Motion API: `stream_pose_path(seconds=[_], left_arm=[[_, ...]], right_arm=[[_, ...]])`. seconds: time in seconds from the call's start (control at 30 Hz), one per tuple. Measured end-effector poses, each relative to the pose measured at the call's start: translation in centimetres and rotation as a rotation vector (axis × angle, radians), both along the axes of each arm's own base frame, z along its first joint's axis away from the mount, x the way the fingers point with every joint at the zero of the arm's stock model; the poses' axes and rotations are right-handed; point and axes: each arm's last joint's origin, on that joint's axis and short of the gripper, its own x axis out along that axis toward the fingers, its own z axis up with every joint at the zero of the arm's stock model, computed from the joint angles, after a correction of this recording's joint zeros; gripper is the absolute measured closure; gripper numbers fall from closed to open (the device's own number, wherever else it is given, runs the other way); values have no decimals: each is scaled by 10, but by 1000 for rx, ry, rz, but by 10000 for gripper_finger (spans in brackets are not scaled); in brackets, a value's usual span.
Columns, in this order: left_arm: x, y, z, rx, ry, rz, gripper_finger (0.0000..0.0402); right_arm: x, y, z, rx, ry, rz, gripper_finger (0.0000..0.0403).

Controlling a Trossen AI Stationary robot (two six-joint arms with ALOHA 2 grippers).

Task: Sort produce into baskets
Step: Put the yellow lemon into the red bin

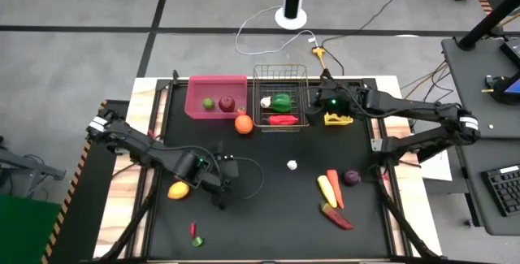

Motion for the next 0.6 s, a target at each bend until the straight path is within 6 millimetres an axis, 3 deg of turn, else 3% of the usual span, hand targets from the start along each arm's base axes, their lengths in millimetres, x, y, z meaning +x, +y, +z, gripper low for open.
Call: stream_pose_path(seconds=[0.33, 0.6], left_arm=[[-48, -13, -23, -289, 510, 188, 249], [-80, -33, -42, -292, 634, 262, 249]], right_arm=[[1, 2, 2, -6, -3, 12, 262], [2, 3, 1, -5, -1, 20, 263]])
